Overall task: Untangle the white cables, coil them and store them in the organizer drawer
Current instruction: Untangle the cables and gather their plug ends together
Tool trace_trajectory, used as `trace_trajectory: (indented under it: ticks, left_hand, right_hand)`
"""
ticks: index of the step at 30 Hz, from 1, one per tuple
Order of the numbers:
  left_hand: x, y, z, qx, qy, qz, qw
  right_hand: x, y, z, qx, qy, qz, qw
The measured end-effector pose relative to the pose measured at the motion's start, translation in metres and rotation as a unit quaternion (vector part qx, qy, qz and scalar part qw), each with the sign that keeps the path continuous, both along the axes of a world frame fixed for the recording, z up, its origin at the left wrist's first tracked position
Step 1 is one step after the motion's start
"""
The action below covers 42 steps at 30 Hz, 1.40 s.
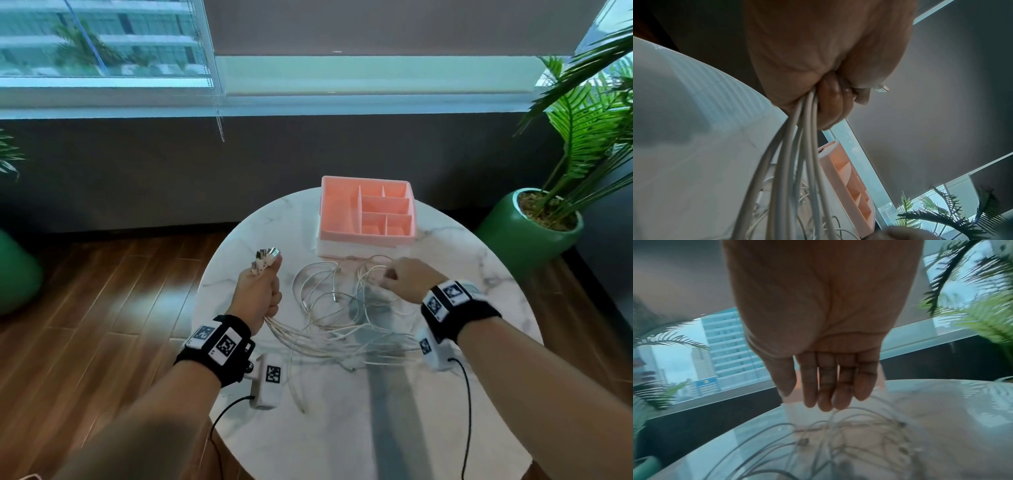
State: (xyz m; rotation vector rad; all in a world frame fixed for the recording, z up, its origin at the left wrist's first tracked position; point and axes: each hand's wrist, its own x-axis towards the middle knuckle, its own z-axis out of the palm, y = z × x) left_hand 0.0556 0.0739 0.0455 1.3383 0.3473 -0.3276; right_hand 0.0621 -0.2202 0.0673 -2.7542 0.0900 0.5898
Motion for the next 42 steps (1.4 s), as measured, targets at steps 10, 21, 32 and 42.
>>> trace_trajectory:
  ticks: [10,21,32,42]
  left_hand:
    - [-0.006,0.017,0.003,-0.013,0.012,0.011,1.000]
    - [-0.013,0.021,0.002,-0.009,0.013,0.000,1.000]
    - [-0.021,0.016,0.020,-0.008,-0.022,-0.026,0.999]
    - [-0.026,-0.009,0.037,0.000,-0.057,-0.028,0.998]
  right_hand:
    - [0.059,0.084,-0.097,-0.058,0.055,0.112,0.990]
    - [0.038,0.085,-0.116,-0.035,0.038,-0.089,0.995]
    - [0.014,0.062,-0.072,0.101,-0.070,-0.225,0.967]
    - [0.016,0.042,0.119,0.247,-0.442,-0.167,0.846]
